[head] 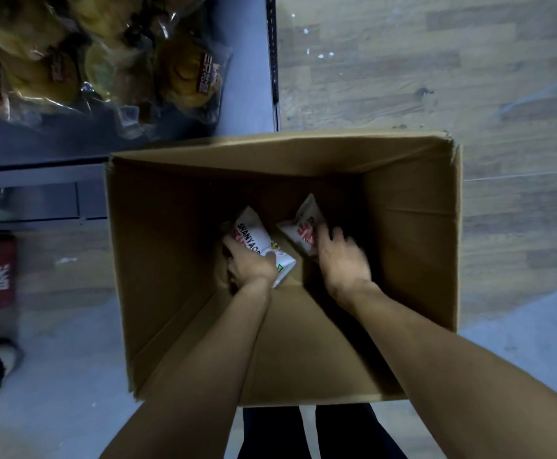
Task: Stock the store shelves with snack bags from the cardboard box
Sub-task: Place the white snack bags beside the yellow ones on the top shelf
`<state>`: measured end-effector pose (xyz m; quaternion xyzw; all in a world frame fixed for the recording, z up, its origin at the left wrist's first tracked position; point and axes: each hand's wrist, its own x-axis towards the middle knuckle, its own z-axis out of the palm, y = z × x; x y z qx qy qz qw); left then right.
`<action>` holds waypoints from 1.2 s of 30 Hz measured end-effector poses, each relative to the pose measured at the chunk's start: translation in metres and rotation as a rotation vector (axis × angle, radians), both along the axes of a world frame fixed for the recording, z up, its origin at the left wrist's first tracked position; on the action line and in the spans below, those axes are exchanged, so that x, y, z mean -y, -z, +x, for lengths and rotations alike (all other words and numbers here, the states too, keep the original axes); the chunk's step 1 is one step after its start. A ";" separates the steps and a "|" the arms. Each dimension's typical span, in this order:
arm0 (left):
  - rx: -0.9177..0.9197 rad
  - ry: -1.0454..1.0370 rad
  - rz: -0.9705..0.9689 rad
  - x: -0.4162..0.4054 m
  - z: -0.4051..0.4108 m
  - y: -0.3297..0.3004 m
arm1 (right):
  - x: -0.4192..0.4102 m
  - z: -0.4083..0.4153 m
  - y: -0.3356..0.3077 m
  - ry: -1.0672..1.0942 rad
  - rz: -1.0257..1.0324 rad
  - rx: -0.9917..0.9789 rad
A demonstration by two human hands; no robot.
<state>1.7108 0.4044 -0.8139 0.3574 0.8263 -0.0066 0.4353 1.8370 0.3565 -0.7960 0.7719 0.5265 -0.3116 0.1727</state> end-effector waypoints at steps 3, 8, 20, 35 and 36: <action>0.081 -0.149 0.054 -0.012 -0.011 -0.001 | -0.011 0.014 -0.010 0.357 0.034 -0.210; -0.084 0.357 0.210 -0.019 -0.017 -0.010 | -0.018 0.017 -0.013 0.448 0.094 -0.253; -0.078 0.577 0.151 -0.013 -0.010 0.004 | -0.016 0.001 0.011 0.090 -0.111 -0.120; -0.283 0.689 0.079 -0.035 0.001 -0.027 | -0.020 0.007 -0.010 0.456 0.094 -0.125; -0.267 0.677 0.094 -0.033 -0.002 -0.036 | -0.019 0.006 -0.018 0.454 0.117 -0.128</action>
